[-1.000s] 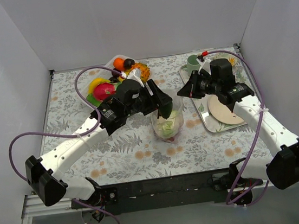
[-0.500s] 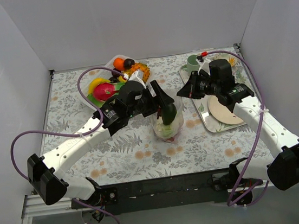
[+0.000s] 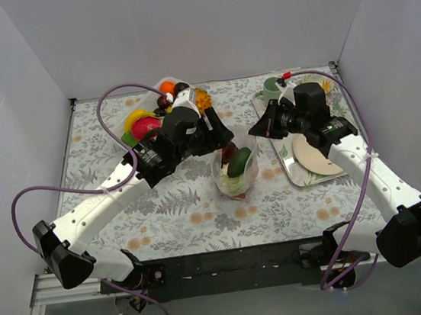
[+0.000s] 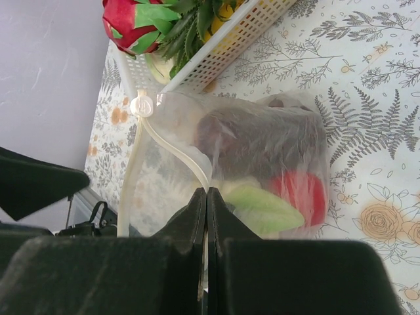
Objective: Place the food in the zip-top bag and seal the zipper
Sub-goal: Place the fake fruit in the zipper food storage bag, then zip the zipper food storage bag at the center of the board.
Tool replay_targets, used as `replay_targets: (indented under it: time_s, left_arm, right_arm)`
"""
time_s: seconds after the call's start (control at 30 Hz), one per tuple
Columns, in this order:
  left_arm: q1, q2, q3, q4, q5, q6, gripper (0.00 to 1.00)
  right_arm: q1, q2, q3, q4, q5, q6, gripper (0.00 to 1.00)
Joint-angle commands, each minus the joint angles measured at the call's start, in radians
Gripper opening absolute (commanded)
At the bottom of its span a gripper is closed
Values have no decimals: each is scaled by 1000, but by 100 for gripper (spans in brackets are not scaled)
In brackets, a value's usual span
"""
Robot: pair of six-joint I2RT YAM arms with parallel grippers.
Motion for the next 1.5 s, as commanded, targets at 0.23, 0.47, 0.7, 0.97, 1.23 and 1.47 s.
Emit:
replay_targets:
  time_s: [0.23, 0.47, 0.7, 0.97, 1.23, 1.47]
  left_arm:
    - [248, 79, 189, -148, -111, 52, 40]
    - [379, 125, 157, -99, 137, -132, 54]
    - [443, 154, 60, -55, 397, -327, 49]
    - [451, 155, -70, 32, 547, -448, 49]
    - [451, 160, -81, 46, 595, -485, 46]
    - [451, 151, -107, 56, 602, -493, 34]
  right_arm:
    - [98, 31, 114, 15, 21, -70, 1]
    - [141, 81, 143, 11, -19, -159, 1]
    - [184, 124, 171, -27, -6, -239, 1]
    - [201, 144, 180, -44, 20, -262, 1]
    - [226, 157, 189, -54, 56, -276, 1]
    - [250, 180, 217, -73, 98, -289, 1]
